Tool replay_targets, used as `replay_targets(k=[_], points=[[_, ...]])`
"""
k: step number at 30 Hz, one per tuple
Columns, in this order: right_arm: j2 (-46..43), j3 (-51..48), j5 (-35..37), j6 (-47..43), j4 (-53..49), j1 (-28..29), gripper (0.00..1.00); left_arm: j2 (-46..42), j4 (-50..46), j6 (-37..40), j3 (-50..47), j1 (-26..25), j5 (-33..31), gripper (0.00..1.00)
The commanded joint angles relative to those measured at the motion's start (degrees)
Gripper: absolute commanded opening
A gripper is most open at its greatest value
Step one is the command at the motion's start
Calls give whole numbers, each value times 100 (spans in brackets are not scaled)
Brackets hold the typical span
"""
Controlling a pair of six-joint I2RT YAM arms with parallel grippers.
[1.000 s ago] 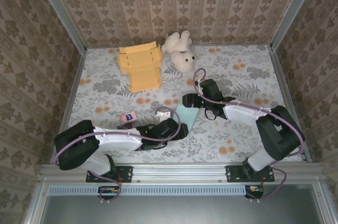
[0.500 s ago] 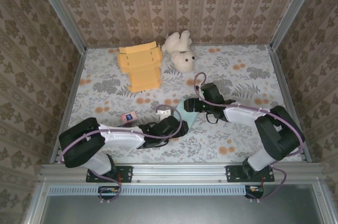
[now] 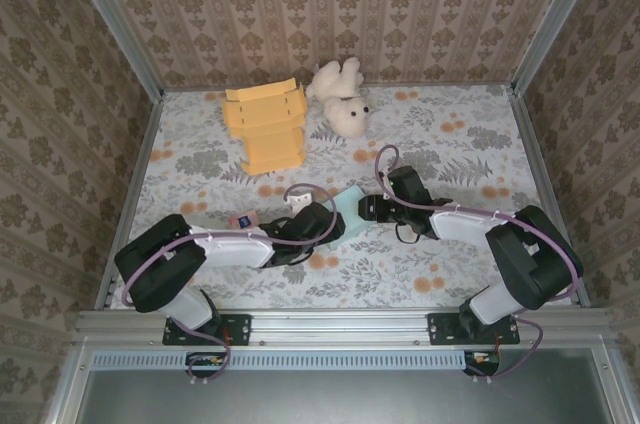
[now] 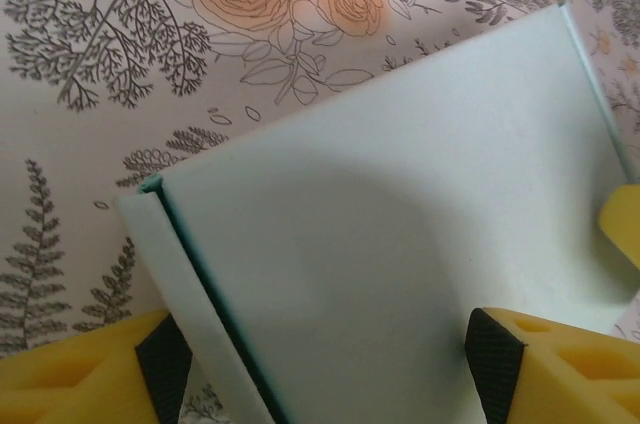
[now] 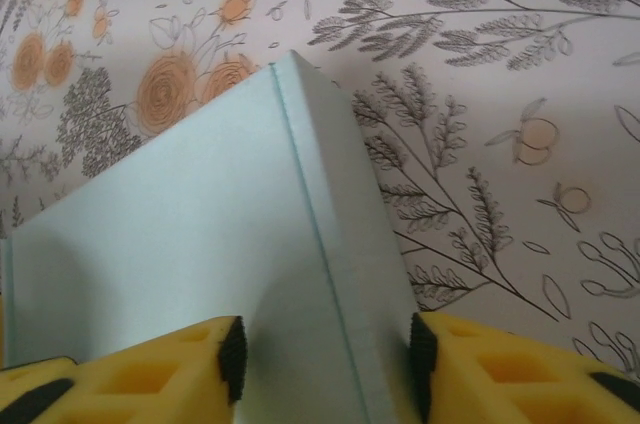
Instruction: Fold the paper box
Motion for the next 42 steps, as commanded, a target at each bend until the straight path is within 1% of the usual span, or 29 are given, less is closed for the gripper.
replay_targets(k=[1, 6, 10, 14, 17, 23, 27, 31, 37, 42], points=[[-212, -37, -455, 106, 268, 72, 42, 170, 167, 393, 538, -24, 191, 75], [-640, -81, 237, 123, 274, 57, 40, 407, 122, 650, 1047, -4, 209, 74], [-1041, -64, 808, 95, 171, 27, 40, 823, 56, 955, 1668, 11, 343, 74], [-1332, -59, 1542, -3, 2, -108, 40, 1388, -77, 1268, 2484, 62, 528, 73], [-1451, -150, 1817, 23, 138, -361, 40, 1878, -183, 1538, 3210, 131, 721, 73], [-1459, -194, 1951, 23, 214, -1006, 41, 2878, -391, 1751, 4648, 338, 1444, 71], [-1426, -297, 1946, 127, 400, -1499, 41, 3362, -389, 1755, 5282, 412, 1740, 69], [-1161, -308, 1957, 196, 692, -1840, 41, 3721, -468, 1832, 5760, 425, 1784, 67], [-198, 97, 1702, 333, 936, -2194, 40, 4099, -499, 1797, 6197, 448, 1845, 67], [351, 288, 1516, 478, 1174, -2435, 41, 4208, -545, 1906, 6388, 460, 1681, 67]])
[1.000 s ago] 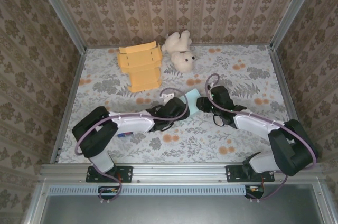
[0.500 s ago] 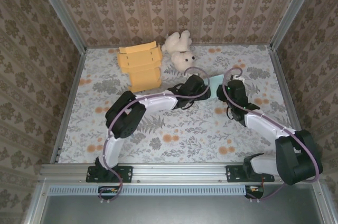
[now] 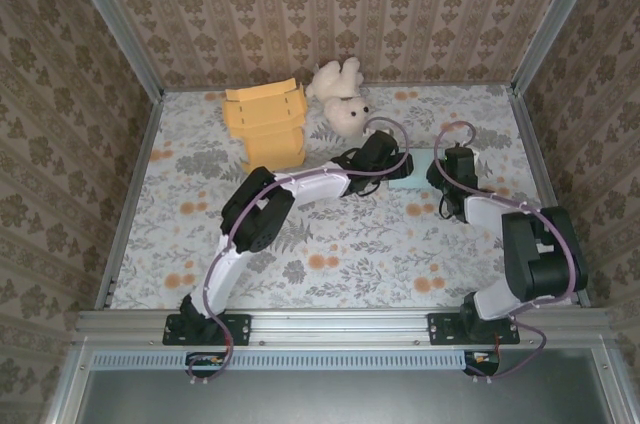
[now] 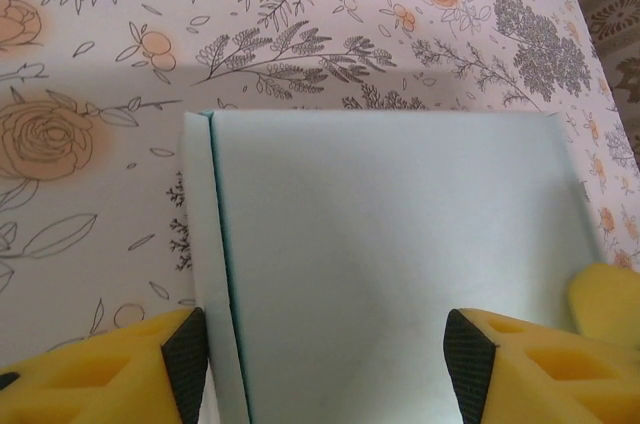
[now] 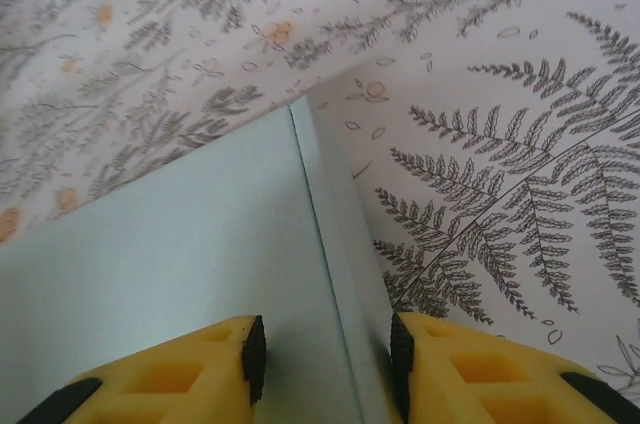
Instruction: Fold the paper box
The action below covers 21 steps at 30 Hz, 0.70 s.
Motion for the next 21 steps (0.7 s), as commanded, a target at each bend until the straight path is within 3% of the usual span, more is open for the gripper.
replay_targets(k=[1, 9, 15, 21], points=[[282, 282, -647, 213, 469, -38, 41, 62, 195, 180, 365, -88, 271, 67], [634, 459, -761, 260, 596, -136, 46, 169, 82, 41, 407, 41, 150, 67], [523, 449, -655, 257, 510, -137, 58, 147, -90, -32, 384, 147, -45, 70], [186, 319, -562, 308, 410, -138, 63, -79, -215, 23, 209, 225, -335, 74]])
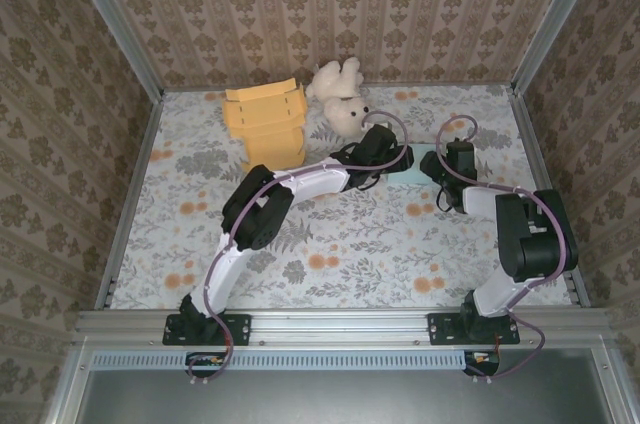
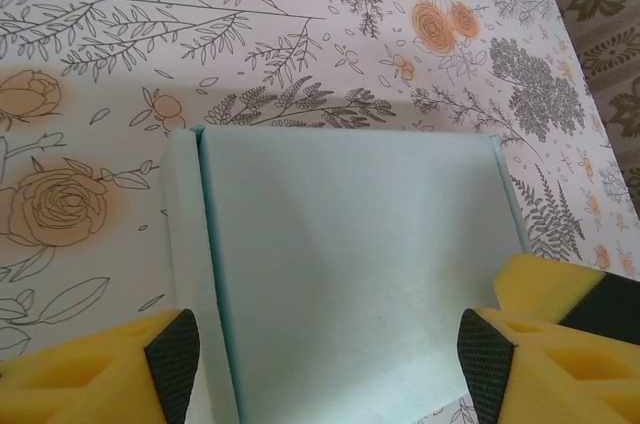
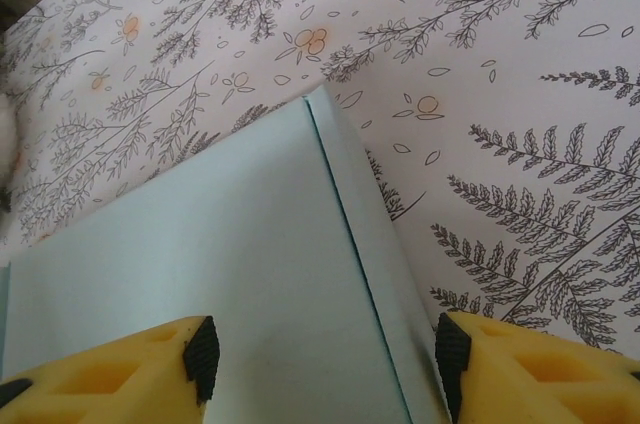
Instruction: Fold the paper box
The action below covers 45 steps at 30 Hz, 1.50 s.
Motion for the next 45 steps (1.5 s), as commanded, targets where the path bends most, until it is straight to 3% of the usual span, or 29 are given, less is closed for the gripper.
replay_targets(k=[1, 9, 15, 23, 28, 31, 36, 45], points=[[-437, -51, -12, 128, 7, 35, 63, -258, -225, 57, -67, 86, -308, 75], [-1783, -489, 65, 176, -449, 122, 64, -1484, -194, 287, -1168, 419, -666, 77], [-3281, -715, 417, -433, -1345, 1057, 63, -2975, -677, 804, -2501, 852, -1282, 78], [-3858, -856, 328, -691, -1484, 2152, 63, -4244, -1030, 916, -4159, 2543, -611, 78], [-3428, -636, 351, -819, -1504, 2528, 63, -4057, -483, 1040, -4595, 3661, 250, 78], [-3126, -502, 382, -889, -1521, 2671, 62, -3716, -163, 1125, -4513, 4020, 589, 78], [-2694, -347, 392, -977, -1499, 2805, 62, -3202, 137, 1203, -4170, 4128, 824, 77], [-2163, -169, -221, -1331, -1067, 3079, 64, -2439, -397, 1239, -3483, 4169, 249, 72]])
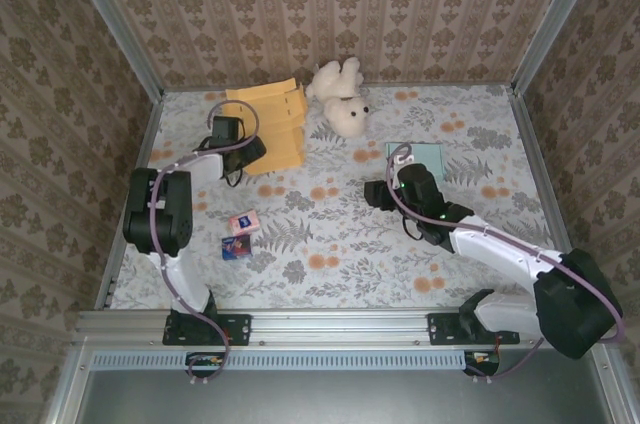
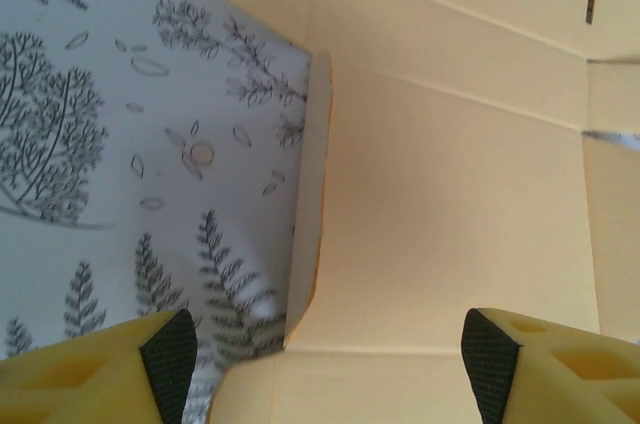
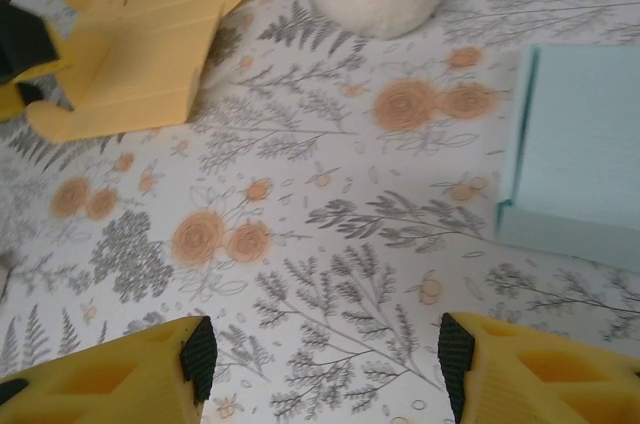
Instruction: Fold the paper box
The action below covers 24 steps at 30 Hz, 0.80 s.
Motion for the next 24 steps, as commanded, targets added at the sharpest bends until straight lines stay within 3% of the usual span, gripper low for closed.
replay_targets(k=[1, 6, 11, 15, 19, 24], points=[[197, 224, -448, -218, 339, 92, 64, 150, -159, 169, 217, 41, -187, 71], [469, 388, -597, -277, 385, 251, 64, 405, -159, 215, 452, 105, -140, 61], [639, 484, -641, -416, 381, 411, 64, 619, -52, 238, 587, 108, -94, 34], [654, 493, -690, -439, 448, 508, 65, 598, 263, 229, 492, 111, 273, 3], [594, 544, -709, -443, 376, 587, 66, 121, 930, -6, -69, 110, 533, 0], [341, 550, -652, -400, 225, 740, 67, -1162, 1533, -327, -1086, 39, 558, 0]])
